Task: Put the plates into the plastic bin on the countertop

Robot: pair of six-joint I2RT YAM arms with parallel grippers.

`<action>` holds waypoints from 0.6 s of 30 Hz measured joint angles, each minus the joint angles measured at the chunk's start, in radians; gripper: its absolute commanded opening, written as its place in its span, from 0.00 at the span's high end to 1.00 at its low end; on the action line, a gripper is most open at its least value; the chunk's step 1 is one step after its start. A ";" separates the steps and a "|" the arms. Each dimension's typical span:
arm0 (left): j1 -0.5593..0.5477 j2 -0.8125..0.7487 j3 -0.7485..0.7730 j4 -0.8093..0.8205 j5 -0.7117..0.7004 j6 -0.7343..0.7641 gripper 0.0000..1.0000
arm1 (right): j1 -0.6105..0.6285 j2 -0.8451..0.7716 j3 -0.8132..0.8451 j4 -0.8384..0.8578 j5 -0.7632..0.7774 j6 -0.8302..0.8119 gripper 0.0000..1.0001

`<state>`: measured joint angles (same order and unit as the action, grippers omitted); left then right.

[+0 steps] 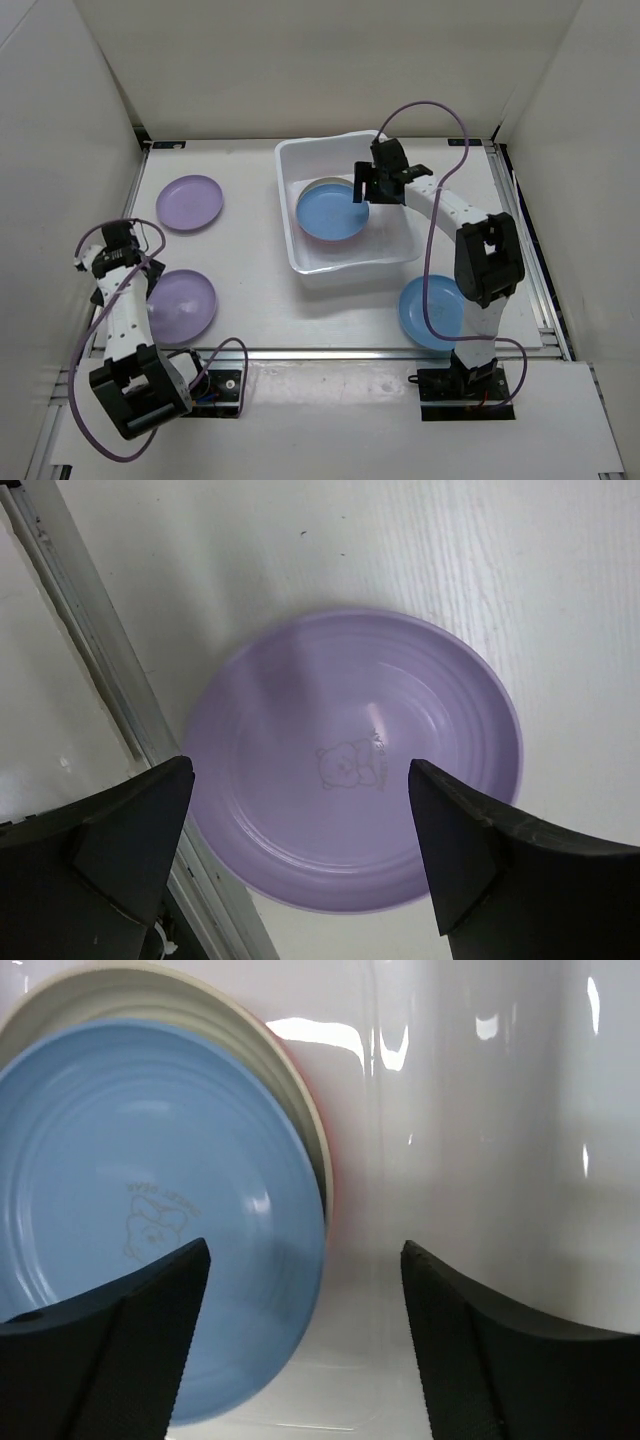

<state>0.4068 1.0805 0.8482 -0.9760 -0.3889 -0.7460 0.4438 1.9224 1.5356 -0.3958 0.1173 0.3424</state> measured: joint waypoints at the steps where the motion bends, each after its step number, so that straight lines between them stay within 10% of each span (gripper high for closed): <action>1: 0.022 0.004 -0.008 0.010 0.006 0.010 0.00 | -0.002 0.000 0.006 -0.005 0.009 -0.003 0.08; 18: 0.257 0.281 -0.049 0.077 0.103 0.087 0.01 | -0.014 -0.082 0.042 -0.029 0.026 -0.001 0.01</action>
<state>0.6636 1.3617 0.7994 -0.8993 -0.2859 -0.6594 0.4297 1.8408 1.5780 -0.4244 0.1429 0.3416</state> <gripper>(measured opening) 0.995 0.987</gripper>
